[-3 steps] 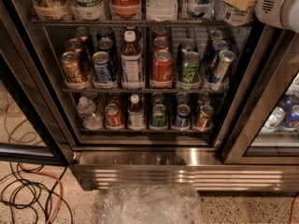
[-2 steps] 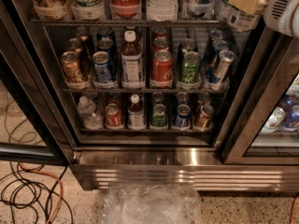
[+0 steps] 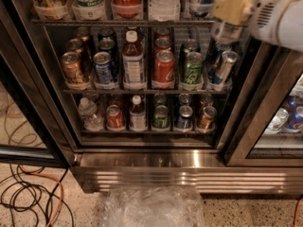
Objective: Pick 7up can from top shelf of fridge
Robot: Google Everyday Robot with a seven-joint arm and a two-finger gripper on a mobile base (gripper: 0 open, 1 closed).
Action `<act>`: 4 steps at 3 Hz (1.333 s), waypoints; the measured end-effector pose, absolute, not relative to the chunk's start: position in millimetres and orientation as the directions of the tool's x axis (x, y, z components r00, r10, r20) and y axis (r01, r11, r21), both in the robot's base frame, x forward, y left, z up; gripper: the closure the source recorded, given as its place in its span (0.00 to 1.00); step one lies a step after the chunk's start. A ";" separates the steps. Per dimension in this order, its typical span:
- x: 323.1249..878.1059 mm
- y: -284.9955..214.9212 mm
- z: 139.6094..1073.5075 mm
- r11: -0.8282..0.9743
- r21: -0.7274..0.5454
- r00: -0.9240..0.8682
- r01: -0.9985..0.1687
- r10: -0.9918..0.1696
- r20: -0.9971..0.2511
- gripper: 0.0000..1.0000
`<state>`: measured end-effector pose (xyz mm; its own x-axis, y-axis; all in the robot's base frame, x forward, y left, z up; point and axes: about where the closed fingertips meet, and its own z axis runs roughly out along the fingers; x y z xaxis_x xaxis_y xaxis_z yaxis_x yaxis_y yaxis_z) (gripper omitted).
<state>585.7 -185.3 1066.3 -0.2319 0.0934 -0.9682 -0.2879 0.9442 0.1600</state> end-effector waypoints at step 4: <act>541.8 -79.7 958.8 0.711 0.474 -0.640 -0.519 0.044 -0.767 1.00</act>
Offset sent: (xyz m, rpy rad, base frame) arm -0.0580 0.1236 -0.1215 0.2013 0.4971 0.5476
